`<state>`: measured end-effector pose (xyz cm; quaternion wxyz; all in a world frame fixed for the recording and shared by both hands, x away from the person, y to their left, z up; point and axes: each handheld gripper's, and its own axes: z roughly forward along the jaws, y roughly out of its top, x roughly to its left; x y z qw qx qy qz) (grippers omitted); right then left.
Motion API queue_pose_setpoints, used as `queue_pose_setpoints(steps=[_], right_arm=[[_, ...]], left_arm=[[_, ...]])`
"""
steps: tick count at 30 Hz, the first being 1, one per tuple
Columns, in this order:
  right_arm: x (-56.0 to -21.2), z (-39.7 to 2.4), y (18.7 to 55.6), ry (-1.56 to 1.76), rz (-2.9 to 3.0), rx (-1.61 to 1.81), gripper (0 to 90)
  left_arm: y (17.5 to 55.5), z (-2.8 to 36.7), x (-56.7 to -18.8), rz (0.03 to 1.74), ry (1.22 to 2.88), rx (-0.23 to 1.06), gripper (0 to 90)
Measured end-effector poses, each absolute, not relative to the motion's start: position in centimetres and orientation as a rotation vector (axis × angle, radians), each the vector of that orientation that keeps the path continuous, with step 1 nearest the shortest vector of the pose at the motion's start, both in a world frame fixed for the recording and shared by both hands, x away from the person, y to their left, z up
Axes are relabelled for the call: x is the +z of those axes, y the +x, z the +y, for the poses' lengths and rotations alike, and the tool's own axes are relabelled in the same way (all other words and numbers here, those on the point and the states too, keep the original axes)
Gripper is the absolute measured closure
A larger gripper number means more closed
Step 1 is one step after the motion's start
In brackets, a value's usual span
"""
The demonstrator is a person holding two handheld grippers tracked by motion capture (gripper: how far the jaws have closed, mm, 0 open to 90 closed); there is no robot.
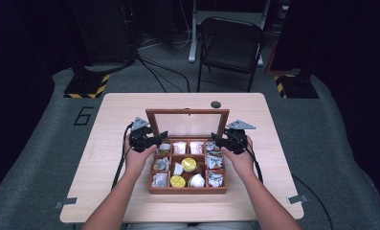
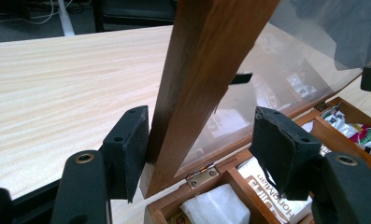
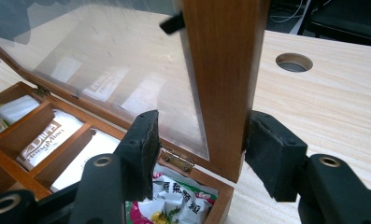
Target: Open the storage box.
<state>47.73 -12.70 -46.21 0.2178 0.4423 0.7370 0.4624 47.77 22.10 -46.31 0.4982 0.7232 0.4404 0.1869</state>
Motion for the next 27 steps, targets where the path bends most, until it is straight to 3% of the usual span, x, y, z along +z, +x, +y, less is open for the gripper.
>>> queue_pose_setpoints(steps=[27], right_arm=[[-46.5,-12.6,48.4,1.217,2.03,1.281,49.2]], left_arm=[[48.5,22.5,-47.8,1.109,1.724,0.415,42.4]])
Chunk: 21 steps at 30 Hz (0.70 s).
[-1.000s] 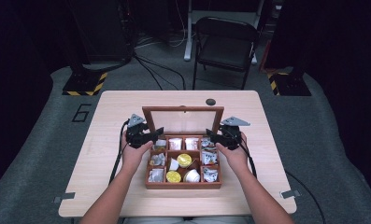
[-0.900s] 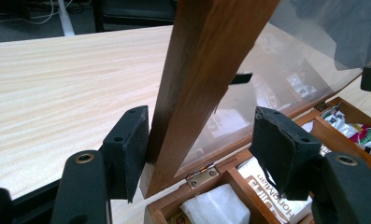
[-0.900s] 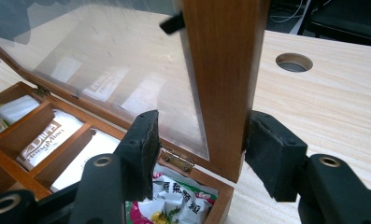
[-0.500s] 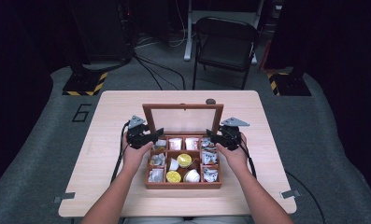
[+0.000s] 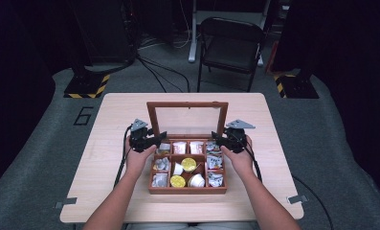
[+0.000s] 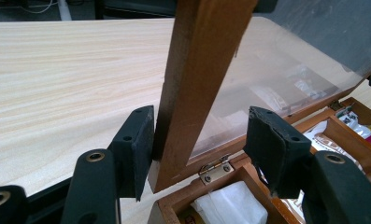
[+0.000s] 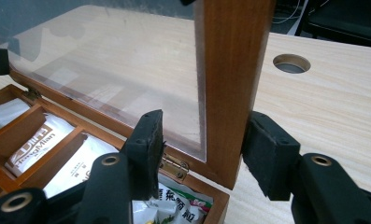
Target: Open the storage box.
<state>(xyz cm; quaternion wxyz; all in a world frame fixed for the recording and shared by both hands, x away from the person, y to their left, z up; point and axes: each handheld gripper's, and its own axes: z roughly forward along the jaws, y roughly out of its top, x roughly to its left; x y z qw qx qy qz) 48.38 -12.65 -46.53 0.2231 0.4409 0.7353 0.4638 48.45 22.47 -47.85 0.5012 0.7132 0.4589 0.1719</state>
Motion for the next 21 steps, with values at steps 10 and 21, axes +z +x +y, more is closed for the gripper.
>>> queue_pose_setpoints(steps=[10,21], right_arm=[[-46.5,-12.5,48.7,1.228,2.023,1.271,50.8],[-46.7,-12.4,49.4,1.257,2.01,1.264,52.1]], left_arm=[[48.8,21.9,-47.7,1.14,1.709,0.432,42.2],[49.4,21.7,-47.7,1.174,1.714,0.438,43.3]])
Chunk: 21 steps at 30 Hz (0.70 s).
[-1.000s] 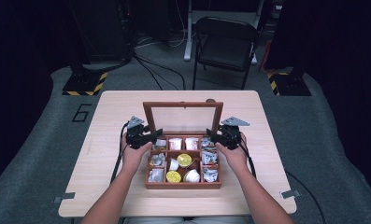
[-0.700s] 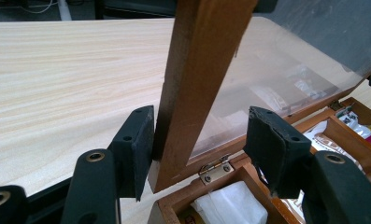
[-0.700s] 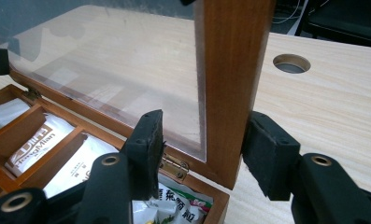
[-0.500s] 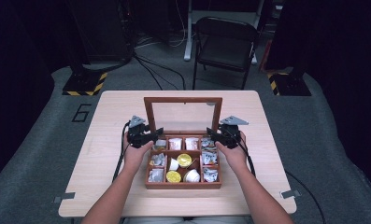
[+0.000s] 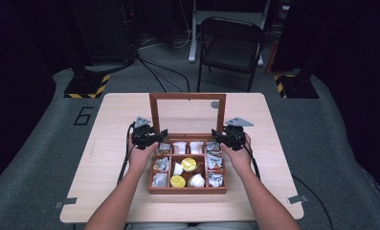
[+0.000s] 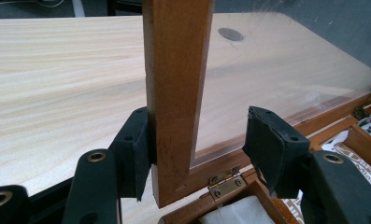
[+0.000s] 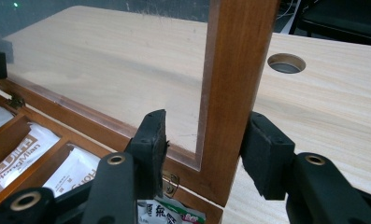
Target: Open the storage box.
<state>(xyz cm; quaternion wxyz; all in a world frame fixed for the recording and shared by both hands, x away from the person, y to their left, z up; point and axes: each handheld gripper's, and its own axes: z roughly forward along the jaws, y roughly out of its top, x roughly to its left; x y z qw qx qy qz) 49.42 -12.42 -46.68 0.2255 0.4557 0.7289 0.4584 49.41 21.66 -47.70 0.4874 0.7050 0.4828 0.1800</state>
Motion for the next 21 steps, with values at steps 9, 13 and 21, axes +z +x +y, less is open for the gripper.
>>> queue_pose_setpoints(steps=[9,13,21], right_arm=[[-46.82,-12.39,49.88,1.275,2.008,1.262,53.1],[-46.7,-12.28,50.09,1.277,2.022,1.242,52.7],[-46.66,-12.09,50.44,1.31,2.027,1.229,51.1]], left_arm=[[49.91,21.74,-47.76,1.195,1.713,0.412,44.1],[50.05,21.77,-47.86,1.209,1.695,0.399,44.0],[50.28,21.44,-47.93,1.24,1.664,0.377,38.0]])
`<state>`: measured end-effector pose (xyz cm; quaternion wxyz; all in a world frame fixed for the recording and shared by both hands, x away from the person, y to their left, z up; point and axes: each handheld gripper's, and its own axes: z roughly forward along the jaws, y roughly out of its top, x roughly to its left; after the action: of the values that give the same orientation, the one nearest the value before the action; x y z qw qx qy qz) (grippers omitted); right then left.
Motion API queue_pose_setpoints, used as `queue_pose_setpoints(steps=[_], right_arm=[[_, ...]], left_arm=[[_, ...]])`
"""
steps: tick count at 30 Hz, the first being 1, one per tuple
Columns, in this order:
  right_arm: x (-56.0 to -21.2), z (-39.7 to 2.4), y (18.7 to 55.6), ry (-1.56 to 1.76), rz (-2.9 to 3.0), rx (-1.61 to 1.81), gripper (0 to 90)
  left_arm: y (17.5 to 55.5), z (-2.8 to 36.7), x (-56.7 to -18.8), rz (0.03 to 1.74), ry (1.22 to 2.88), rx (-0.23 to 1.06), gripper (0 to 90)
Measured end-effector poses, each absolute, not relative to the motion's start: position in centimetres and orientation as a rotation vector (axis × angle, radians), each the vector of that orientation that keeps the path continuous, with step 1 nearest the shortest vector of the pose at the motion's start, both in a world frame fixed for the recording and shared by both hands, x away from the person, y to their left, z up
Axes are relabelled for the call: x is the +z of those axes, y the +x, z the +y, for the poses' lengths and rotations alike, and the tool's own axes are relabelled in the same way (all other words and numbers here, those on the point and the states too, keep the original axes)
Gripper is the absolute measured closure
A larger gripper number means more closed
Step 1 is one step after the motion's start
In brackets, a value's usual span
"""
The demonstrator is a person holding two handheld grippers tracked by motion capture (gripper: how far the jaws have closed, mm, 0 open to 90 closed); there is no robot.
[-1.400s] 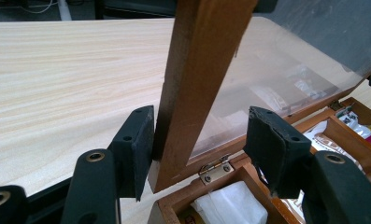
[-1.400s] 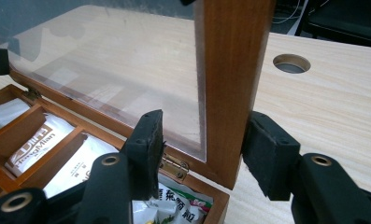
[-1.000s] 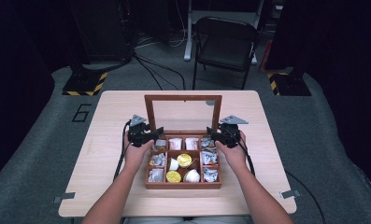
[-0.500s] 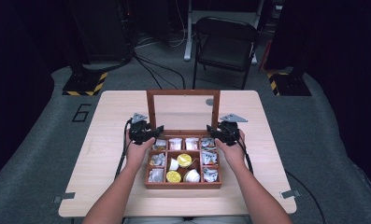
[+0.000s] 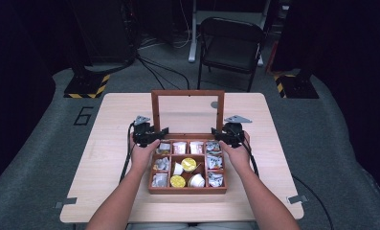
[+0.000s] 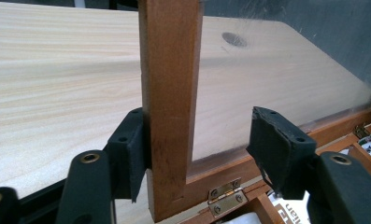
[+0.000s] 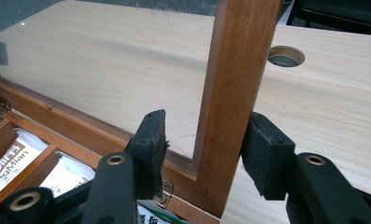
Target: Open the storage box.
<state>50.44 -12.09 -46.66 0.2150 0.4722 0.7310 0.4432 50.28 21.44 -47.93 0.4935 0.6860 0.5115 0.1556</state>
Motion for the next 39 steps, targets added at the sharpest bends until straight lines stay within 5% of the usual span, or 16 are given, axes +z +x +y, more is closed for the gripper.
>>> queue_pose_setpoints(steps=[39], right_arm=[[-46.9,-11.7,52.2,1.413,2.087,1.18,43.3]], left_arm=[[52.2,21.4,-48.6,1.286,1.677,0.306,35.5]])
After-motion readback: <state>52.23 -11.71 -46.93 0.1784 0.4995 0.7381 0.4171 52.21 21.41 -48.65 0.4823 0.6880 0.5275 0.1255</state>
